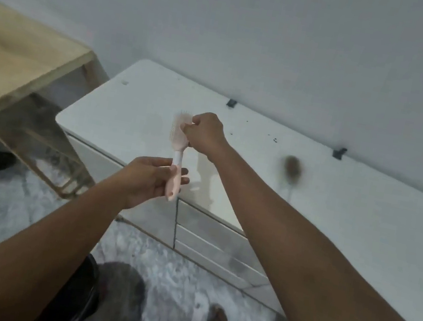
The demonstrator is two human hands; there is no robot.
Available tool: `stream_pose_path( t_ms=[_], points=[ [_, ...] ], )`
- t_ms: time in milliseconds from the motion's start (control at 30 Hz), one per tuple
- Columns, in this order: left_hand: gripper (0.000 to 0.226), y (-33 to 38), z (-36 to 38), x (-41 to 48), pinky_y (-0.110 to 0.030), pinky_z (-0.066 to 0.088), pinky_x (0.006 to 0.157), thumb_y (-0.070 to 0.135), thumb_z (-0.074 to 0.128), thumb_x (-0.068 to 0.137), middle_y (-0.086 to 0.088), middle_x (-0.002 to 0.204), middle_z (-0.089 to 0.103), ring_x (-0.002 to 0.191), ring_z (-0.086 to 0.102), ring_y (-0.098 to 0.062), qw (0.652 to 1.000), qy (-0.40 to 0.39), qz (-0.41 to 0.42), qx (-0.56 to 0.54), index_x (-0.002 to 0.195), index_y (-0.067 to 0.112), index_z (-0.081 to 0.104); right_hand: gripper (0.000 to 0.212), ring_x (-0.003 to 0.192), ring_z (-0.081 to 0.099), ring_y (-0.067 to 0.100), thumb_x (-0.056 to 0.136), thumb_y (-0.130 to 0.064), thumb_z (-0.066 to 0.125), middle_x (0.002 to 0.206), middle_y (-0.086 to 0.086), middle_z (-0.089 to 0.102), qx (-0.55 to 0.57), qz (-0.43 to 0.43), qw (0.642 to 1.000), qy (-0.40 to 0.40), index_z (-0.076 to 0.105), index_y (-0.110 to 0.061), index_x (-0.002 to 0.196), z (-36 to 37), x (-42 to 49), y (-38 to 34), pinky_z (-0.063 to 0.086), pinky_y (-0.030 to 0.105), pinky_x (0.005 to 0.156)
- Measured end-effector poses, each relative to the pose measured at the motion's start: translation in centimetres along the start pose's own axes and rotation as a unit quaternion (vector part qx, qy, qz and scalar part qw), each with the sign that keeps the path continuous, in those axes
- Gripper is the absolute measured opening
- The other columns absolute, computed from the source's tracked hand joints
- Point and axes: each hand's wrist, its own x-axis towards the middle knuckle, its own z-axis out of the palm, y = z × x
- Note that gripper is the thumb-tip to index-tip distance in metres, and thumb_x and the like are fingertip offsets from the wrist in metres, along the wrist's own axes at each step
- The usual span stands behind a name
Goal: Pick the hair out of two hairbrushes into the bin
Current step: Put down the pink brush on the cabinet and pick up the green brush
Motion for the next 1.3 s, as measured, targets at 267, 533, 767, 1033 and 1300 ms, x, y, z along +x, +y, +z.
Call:
stream_pose_path(
  t_ms=[267,533,767,1033,1300],
  points=[
    [0.032,-1.5,16.3,6.3,-0.046,0.059,0.085,-0.002,0.061,0.094,-0.019,0.098,0.066,0.085,0.065,-0.033,0.996,-0.05,-0.046,0.062,0.125,-0.006,0.058,0.05,0.061,0.05,0.025,0.089,-0.017,0.064,0.055,-0.002,0.035,-0.037,0.061,0.995,0.074,0.03,-0.019,0.052,-14.6,-0.1,12.0,0.039,0.029,0.059],
    [0.03,-4.9,28.2,10.2,-0.042,0.059,0.081,-0.009,0.06,0.091,-0.019,0.106,0.07,0.089,0.066,-0.03,0.984,-0.084,-0.105,0.119,0.12,-0.004,0.064,0.048,0.052,0.037,0.016,0.089,-0.013,0.061,0.054,-0.002,0.034,-0.028,0.147,0.981,0.122,0.03,-0.017,0.053,-23.1,-2.4,21.8,0.033,0.025,0.053],
    [0.035,-8.0,32.3,11.9,-0.03,0.057,0.062,-0.006,0.065,0.086,-0.015,0.108,0.071,0.079,0.067,-0.021,0.968,-0.038,-0.094,0.228,0.12,0.005,0.066,0.048,0.055,0.035,0.015,0.09,-0.012,0.059,0.056,-0.001,0.031,-0.023,0.206,0.967,0.15,0.027,-0.017,0.054,-24.3,-4.3,27.4,0.028,0.024,0.049],
    [0.022,-9.5,32.7,12.3,-0.041,0.06,0.084,0.001,0.062,0.085,-0.007,0.091,0.074,0.091,0.07,-0.026,0.921,-0.022,0.011,0.389,0.097,0.011,0.078,0.043,0.056,0.037,0.01,0.097,-0.012,0.05,0.059,-0.002,0.038,-0.078,0.195,0.961,0.178,0.031,-0.016,0.058,-22.3,-4.8,28.3,0.027,0.02,0.05],
    [0.022,-9.6,32.4,12.2,-0.026,0.042,0.065,0.011,0.055,0.079,0.003,0.077,0.048,0.069,0.042,-0.019,0.881,-0.032,0.067,0.468,0.065,0.025,0.047,0.042,0.058,0.037,0.018,0.093,-0.004,0.045,0.057,-0.004,0.034,-0.115,0.178,0.958,0.192,0.025,-0.018,0.059,-21.3,-5.0,27.8,0.023,0.02,0.048]
  ],
)
